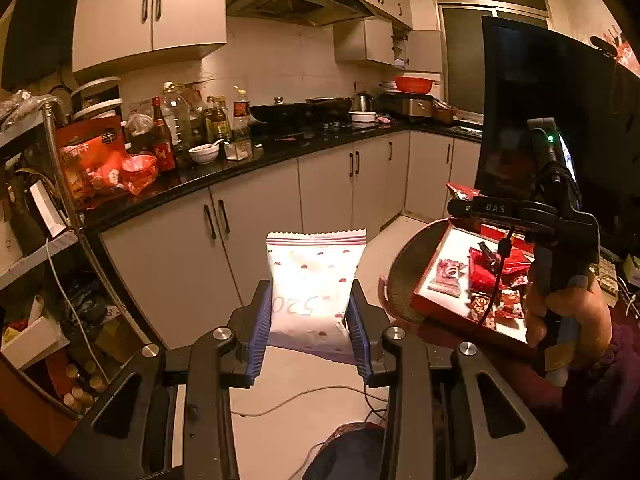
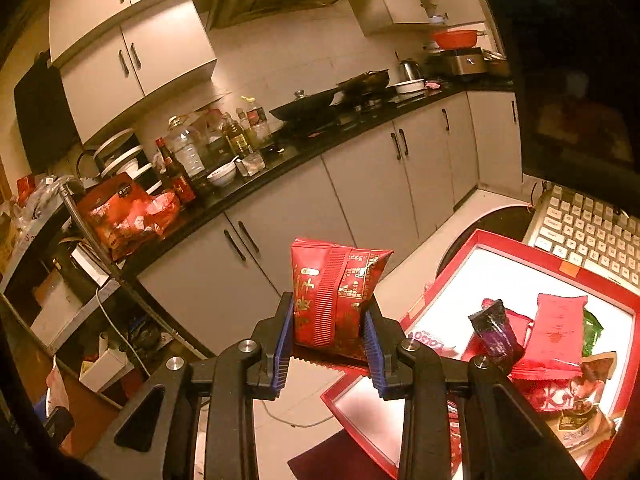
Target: Organize snacks
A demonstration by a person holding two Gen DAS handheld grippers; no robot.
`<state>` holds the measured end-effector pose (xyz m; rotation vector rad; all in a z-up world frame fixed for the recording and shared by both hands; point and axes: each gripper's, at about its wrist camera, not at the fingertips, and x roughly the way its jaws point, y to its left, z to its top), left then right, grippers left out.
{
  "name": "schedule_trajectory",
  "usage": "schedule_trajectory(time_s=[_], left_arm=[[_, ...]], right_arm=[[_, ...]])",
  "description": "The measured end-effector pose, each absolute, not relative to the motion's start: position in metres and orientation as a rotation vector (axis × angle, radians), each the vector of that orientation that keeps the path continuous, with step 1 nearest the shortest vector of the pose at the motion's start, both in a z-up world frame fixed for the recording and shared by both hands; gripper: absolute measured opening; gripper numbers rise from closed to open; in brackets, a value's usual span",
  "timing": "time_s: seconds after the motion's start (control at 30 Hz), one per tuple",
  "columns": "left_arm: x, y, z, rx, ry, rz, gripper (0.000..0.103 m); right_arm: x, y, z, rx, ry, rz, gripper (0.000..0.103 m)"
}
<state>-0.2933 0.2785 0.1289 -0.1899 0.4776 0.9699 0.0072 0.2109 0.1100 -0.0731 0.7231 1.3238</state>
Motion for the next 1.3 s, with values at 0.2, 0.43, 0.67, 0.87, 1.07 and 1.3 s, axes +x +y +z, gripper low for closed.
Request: schedule_trajectory(time_s=[0.2,0.43,0.67,0.87,1.07,1.3], left_arm=[[-0.287,0.272,0.129,-0.172,0.478,0.941,0.034],[-0.289,0.27,0.128,-0.186,0.483,0.945,0.034],[-0.288,0.266,0.129,-0.181,0.484,0.943,0.034],[-0.287,0.263,0.13,-0.183,0.49,0.937,0.034],[-0.284,0.265,0.131,-0.181,0.499,0.932,0.034],[-0.276,0.265,0.128,-0.177,0.522,0.917,0.034]], right_arm=[[0.034,0.193,0.113,-0.03,0.724,1.249,0.033],[0.053,0.186,0.117,0.008,0.727,1.211,0.033],[0.047,0.191,0.115,0.004,0.737,1.24,0.033],[0.05,0.188,0.114,0.015,0.74,1.231,0.033],[0.055,0.187,0.114,0.029,0.742,1.224,0.033],[0.058,0.185,0.11,0.028,0.75,1.223,0.033]])
